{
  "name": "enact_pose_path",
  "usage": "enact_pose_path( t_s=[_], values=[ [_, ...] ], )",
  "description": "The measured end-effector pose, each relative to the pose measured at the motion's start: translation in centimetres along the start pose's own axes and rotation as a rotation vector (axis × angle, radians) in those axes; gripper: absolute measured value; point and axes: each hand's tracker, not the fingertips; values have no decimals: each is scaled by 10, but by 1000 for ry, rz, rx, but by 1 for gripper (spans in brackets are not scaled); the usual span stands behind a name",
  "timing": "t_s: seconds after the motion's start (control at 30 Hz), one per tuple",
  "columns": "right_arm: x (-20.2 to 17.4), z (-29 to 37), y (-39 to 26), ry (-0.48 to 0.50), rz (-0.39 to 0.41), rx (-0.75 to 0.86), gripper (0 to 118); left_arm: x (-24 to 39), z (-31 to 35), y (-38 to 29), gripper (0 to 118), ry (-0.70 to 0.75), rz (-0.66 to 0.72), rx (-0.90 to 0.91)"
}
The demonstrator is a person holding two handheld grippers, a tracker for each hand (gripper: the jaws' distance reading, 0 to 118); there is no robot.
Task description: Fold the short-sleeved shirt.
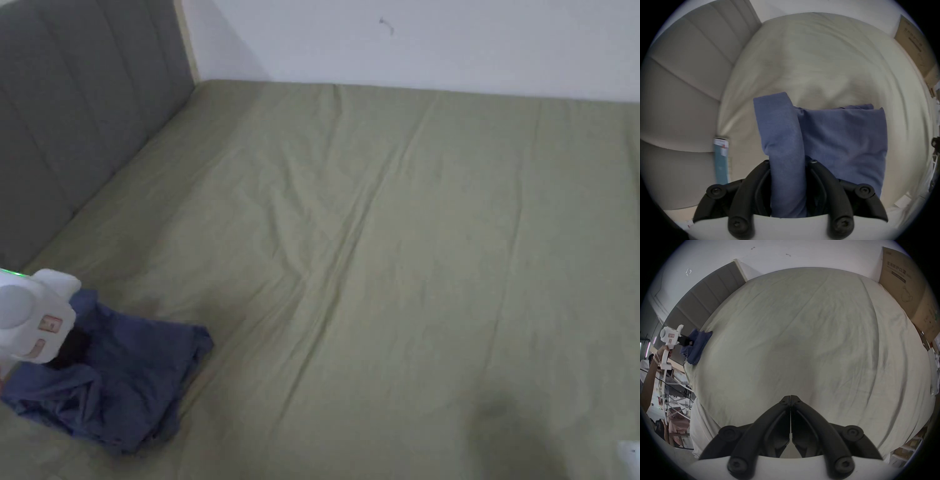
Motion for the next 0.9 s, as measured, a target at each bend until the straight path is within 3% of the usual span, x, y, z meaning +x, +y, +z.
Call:
enact_pose_path(
  t_s=[0.03,0.07,0.1,0.13,0.27,0.3,0.33,0.37,0.4,0.43,0.67,0.9],
  values=[
    [1,0,0,-3,-1,0,0,-7,-2,0,47,33,8,-5],
    [3,0,1,-5,-1,-2,0,-13,-2,0,73,61,34,-9],
    [4,0,1,-7,-2,-2,0,-16,-2,-1,91,105,56,-6],
    [5,-1,1,-7,-4,-3,0,-20,0,-2,101,127,77,4],
    [7,-7,-1,-1,-25,-18,0,-20,18,-9,103,12,203,54],
    [6,-7,-2,1,-26,-20,0,-20,23,-10,97,-23,223,58],
    [6,-6,-3,3,-27,-19,0,-14,30,-11,80,-61,248,69],
    [5,-6,-4,8,-26,-17,0,-7,39,-14,40,-106,276,105],
    [4,-6,-4,14,-26,-16,0,0,45,-15,11,-153,286,139],
    [4,-5,-5,20,-28,-13,0,11,52,-19,1,-181,295,172],
    [8,11,-3,54,-42,49,0,118,115,-47,0,-263,208,348],
    [11,43,-4,98,-75,175,0,206,172,-62,0,-227,132,484]
  ],
)
